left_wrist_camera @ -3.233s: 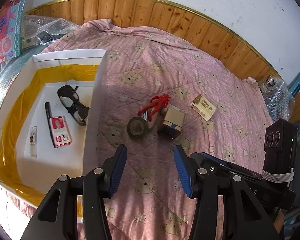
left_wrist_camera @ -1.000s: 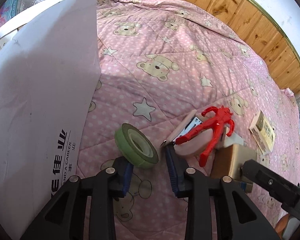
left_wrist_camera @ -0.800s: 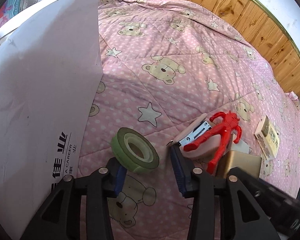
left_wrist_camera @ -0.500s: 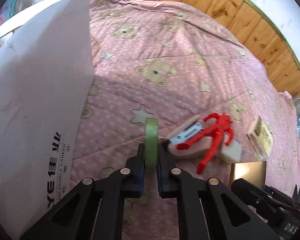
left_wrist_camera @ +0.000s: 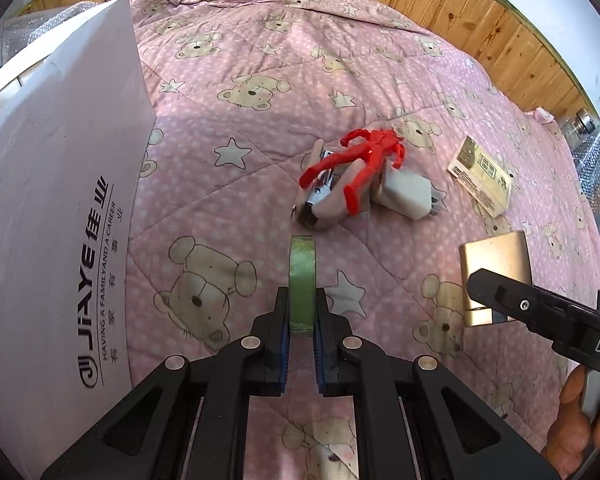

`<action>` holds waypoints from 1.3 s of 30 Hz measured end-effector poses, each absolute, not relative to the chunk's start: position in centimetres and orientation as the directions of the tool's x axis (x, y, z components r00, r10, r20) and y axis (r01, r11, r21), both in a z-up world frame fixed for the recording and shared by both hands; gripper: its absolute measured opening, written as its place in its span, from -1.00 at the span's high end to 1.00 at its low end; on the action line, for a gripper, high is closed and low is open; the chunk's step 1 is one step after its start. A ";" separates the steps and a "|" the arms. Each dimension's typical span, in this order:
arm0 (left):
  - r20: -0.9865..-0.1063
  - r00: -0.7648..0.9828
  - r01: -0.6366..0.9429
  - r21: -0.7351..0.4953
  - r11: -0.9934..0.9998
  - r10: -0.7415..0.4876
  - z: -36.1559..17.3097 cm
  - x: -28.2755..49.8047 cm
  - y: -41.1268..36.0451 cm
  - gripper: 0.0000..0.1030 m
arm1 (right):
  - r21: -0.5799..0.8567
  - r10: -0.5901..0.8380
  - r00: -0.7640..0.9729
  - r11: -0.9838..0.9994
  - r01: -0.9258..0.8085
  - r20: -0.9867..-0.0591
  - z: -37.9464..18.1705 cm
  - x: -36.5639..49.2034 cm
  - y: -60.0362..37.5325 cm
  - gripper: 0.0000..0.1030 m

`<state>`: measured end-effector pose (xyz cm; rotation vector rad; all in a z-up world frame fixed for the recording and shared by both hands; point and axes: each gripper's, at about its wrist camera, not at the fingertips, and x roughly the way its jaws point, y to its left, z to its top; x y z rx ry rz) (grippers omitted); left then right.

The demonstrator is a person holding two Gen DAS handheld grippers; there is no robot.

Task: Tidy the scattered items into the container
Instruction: 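Lift and carry the power bank and tape over the white box with both tools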

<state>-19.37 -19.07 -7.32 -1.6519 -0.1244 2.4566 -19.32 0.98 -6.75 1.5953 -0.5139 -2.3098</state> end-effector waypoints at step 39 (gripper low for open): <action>-0.813 -0.517 -0.190 -0.196 -0.962 0.268 2.4 -9.6 -18.3 0.80 | 0.425 -0.446 -0.434 -0.892 0.151 -0.783 0.5 -9.7 -1.9 -0.05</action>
